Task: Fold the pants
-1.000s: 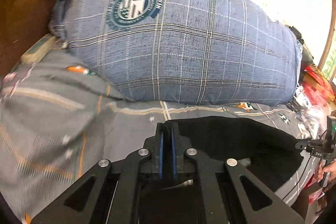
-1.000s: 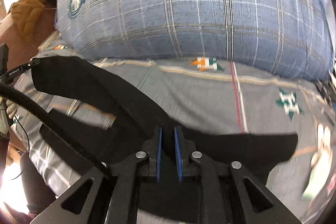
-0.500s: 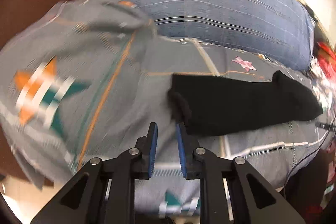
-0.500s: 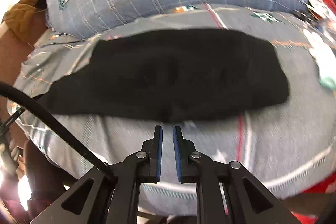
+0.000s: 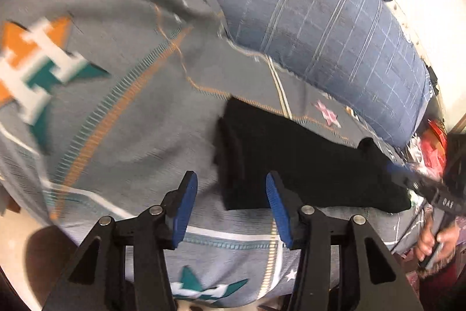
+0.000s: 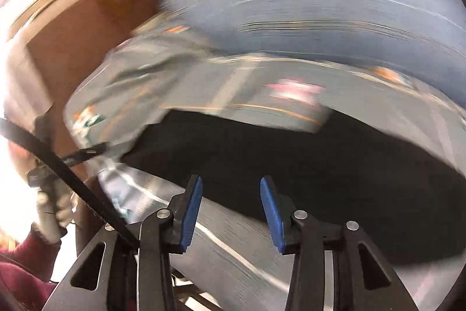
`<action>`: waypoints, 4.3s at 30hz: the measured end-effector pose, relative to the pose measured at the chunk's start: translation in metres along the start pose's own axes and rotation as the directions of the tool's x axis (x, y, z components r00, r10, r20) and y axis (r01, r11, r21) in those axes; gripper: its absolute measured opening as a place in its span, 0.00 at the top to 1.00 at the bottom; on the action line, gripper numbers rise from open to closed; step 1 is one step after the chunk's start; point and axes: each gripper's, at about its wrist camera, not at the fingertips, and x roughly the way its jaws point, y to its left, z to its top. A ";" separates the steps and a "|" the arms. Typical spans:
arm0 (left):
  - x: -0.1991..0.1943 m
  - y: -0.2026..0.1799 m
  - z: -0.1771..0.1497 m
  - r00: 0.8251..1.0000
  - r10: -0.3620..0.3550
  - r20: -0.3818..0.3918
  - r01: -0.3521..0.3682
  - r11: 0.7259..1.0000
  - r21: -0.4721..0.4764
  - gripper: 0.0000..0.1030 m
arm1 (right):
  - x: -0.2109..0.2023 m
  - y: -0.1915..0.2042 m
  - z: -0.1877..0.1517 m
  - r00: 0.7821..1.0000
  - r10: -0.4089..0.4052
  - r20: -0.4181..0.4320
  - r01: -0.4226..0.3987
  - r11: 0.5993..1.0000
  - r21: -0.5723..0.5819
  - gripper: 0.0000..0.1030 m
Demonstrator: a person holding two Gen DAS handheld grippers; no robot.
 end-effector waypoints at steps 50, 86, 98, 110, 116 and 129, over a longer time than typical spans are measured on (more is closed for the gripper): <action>0.006 -0.033 0.013 0.997 0.073 -0.023 -0.074 0.997 -0.034 0.77 | 0.015 -0.106 -0.038 0.888 -0.459 -0.042 0.449 0.840 0.305 0.59; -0.009 -0.149 -0.018 0.993 0.107 0.055 -0.116 0.974 0.194 0.52 | -0.162 -0.180 -0.173 0.758 -0.637 0.141 0.321 0.552 0.770 0.41; -0.056 -0.170 -0.033 0.913 0.264 0.310 -0.346 0.905 0.248 0.22 | -0.136 -0.019 -0.144 0.727 -0.631 0.269 0.452 0.736 0.504 0.30; -0.052 -0.179 -0.051 0.913 0.279 0.297 -0.364 0.886 0.286 0.20 | -0.101 0.042 -0.143 0.730 -0.610 0.309 0.525 0.790 0.318 0.18; -0.042 -0.176 -0.053 0.925 0.276 0.260 -0.349 0.889 0.296 0.20 | -0.087 0.041 -0.142 0.756 -0.594 0.276 0.524 0.801 0.290 0.18; -0.023 -0.170 -0.063 0.955 0.250 0.160 -0.290 0.902 0.321 0.20 | -0.071 0.033 -0.144 0.785 -0.584 0.205 0.525 0.804 0.279 0.18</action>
